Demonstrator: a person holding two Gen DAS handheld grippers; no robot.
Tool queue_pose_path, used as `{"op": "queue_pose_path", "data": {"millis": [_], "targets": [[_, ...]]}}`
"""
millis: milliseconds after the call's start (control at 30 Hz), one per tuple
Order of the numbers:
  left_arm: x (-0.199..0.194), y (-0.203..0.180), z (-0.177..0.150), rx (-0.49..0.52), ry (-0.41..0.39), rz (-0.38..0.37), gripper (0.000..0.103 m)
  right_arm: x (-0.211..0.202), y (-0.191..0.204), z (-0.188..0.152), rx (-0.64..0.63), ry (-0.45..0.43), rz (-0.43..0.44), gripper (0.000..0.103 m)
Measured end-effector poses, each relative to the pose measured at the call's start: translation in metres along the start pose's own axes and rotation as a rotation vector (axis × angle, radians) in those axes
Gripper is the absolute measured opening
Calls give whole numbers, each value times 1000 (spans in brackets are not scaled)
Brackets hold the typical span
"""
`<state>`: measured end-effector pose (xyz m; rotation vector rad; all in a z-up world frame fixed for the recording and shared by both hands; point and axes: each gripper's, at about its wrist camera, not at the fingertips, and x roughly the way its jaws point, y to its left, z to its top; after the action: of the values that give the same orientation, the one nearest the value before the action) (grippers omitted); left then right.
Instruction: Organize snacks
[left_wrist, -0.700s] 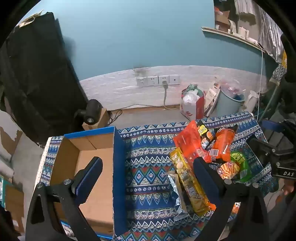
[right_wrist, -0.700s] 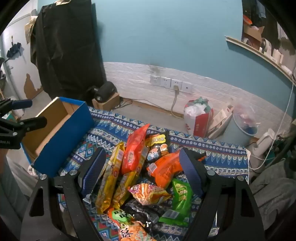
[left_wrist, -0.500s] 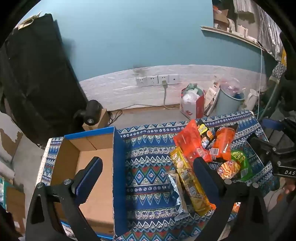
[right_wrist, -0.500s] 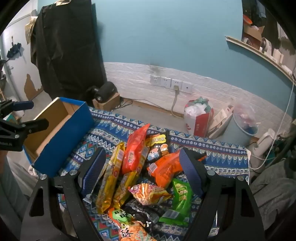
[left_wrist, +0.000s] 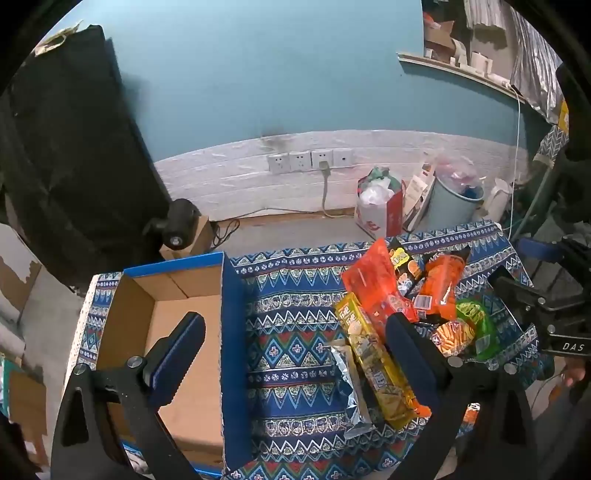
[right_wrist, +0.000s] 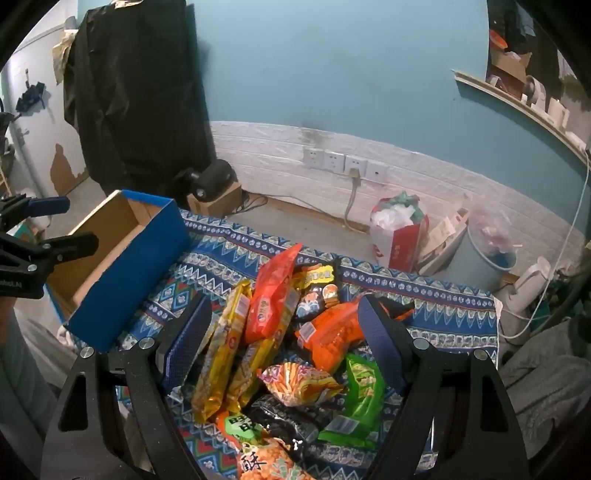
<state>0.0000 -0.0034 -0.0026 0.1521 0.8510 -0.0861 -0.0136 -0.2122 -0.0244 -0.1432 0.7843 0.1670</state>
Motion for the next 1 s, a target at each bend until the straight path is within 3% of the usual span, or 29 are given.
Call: {"op": "queue_pose_path", "data": {"millis": [1000], "targets": [[-3, -3, -2, 5, 6, -11, 99, 1, 1, -2, 0, 5, 2, 80]]}}
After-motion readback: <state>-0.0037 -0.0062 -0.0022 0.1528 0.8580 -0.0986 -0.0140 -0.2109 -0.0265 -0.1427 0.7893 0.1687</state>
